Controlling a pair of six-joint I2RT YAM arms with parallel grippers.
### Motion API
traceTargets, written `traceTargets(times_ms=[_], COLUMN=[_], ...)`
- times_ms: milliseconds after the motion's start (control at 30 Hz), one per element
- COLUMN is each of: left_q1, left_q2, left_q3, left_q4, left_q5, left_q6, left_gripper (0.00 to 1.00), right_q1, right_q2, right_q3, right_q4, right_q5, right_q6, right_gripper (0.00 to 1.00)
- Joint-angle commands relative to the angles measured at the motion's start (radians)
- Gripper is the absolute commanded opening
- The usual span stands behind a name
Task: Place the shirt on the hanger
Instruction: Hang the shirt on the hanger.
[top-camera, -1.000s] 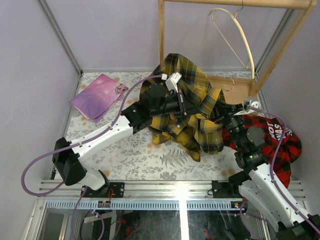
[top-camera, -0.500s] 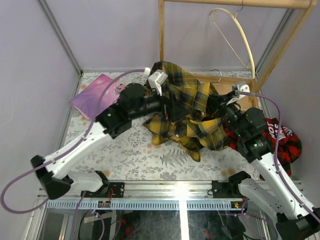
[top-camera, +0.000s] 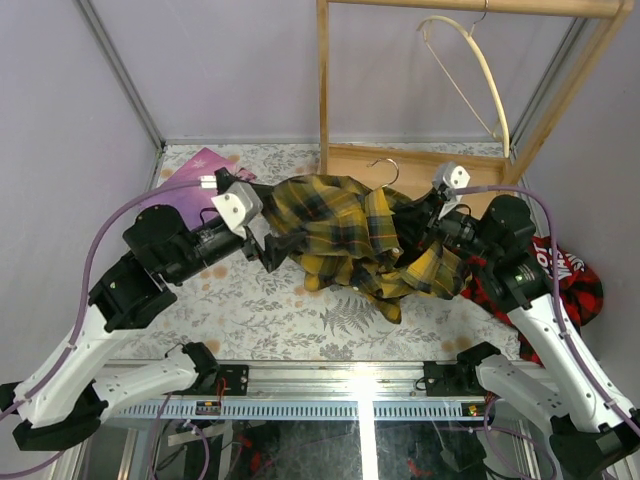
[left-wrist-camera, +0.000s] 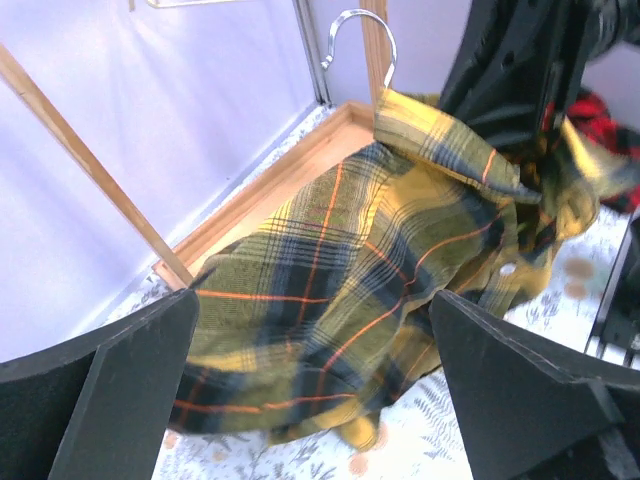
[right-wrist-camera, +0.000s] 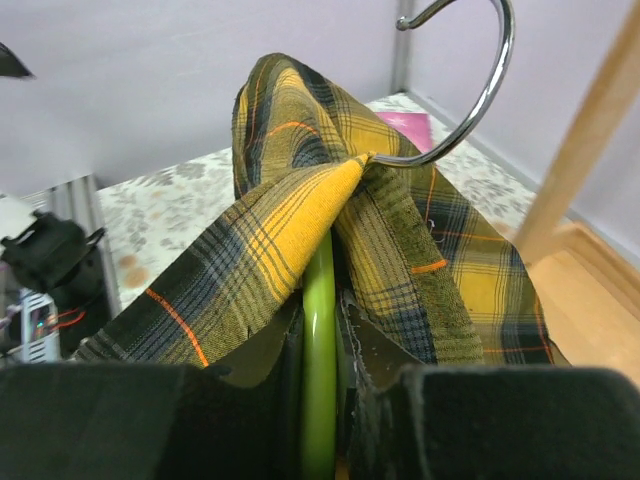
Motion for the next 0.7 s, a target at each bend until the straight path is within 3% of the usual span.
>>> traceTargets(times_ms=[0,267,467,667], left_q1=[0.003,0.003,0.003,0.002], left_q2=[0.010,0.070,0.070,0.078], left_q3=[0.020,0.059,0.032,0.015], left_q4=[-0.123,-0.224,-0.245,-0.283], left_q5=[0.098,0.219,0.254,0.377], left_q6=[0.217,0.256,0.264,0.259], left_gripper=[1.00,0.86,0.83,0.64], right_q1=[0.005,0.157,0.211,0.212], right_q2=[0.010,0.048,0.037,0.033], right_q3=[0.103,0.168,0.183,0.214], right_q4=[0.019,-0.172,-0.191,-0.208], right_q5=[-0.214,-0.154,-0.140,-0.159], right_q6=[-0.020,-0.140,-0.148,-0.160], right_gripper=[0.00,0.00,0.00,0.00])
